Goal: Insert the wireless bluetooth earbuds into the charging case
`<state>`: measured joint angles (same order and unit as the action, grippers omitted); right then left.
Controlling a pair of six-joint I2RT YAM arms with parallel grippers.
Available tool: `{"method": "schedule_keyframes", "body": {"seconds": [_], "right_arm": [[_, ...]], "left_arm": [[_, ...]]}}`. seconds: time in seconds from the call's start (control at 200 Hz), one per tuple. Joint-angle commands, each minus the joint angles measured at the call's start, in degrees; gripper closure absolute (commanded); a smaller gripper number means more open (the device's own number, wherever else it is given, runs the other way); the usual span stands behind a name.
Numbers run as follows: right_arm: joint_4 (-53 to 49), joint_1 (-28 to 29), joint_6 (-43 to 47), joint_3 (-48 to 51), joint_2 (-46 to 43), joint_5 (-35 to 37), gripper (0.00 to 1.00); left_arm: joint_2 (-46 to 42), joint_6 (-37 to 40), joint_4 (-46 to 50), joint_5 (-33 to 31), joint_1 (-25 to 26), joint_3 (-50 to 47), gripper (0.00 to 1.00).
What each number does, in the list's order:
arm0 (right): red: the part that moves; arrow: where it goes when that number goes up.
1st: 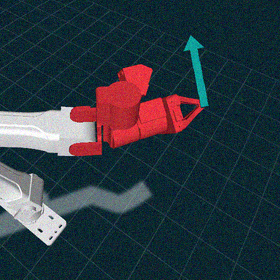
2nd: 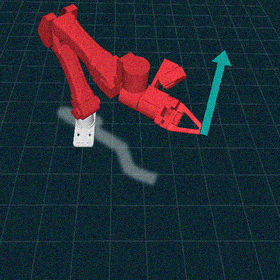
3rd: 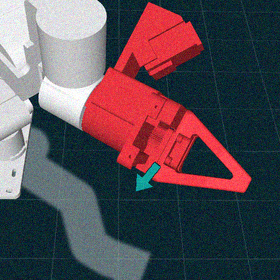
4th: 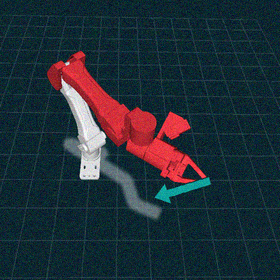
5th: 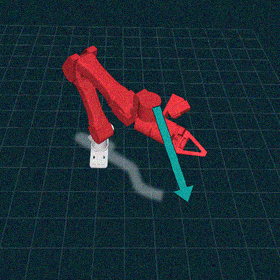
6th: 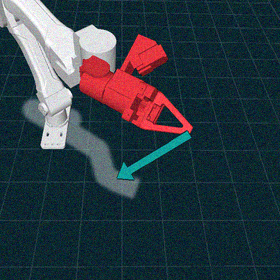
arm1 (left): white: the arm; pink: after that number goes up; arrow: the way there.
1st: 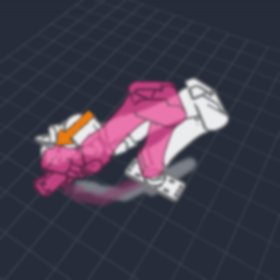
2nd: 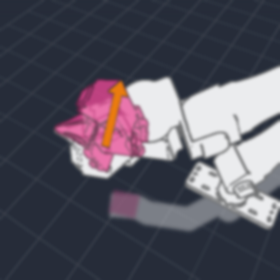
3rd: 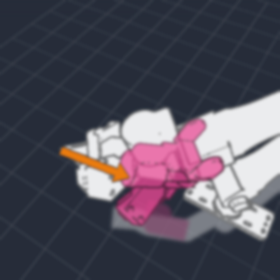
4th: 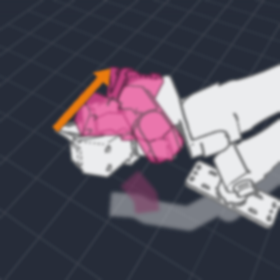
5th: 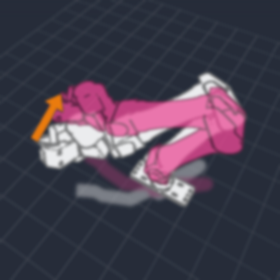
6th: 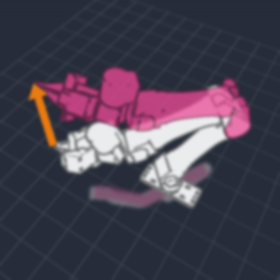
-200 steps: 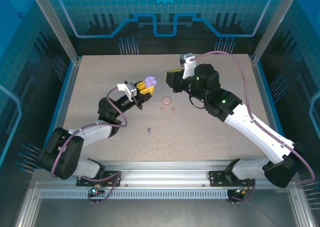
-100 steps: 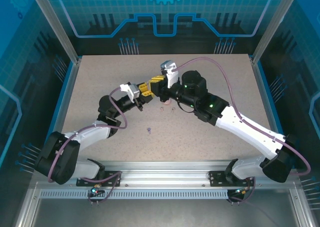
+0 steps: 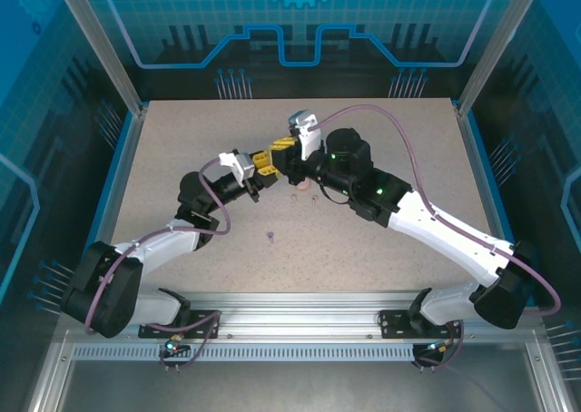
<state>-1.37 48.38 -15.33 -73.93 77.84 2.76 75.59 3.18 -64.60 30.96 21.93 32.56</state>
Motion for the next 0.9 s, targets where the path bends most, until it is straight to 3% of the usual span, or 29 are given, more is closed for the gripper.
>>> {"method": "schedule_keyframes", "body": {"seconds": [0.0, 0.895], "right_arm": [[2.0, 0.0, 0.6, 0.5, 0.8, 0.9, 0.82], [3.7, -2.0, -2.1, 1.7, 1.7, -0.7, 0.86]], "left_arm": [[-1.8, 1.3, -0.7, 1.3, 0.4, 1.9, 1.00], [-3.6, 2.5, 1.8, 1.6, 1.2, 2.1, 1.00]]}}
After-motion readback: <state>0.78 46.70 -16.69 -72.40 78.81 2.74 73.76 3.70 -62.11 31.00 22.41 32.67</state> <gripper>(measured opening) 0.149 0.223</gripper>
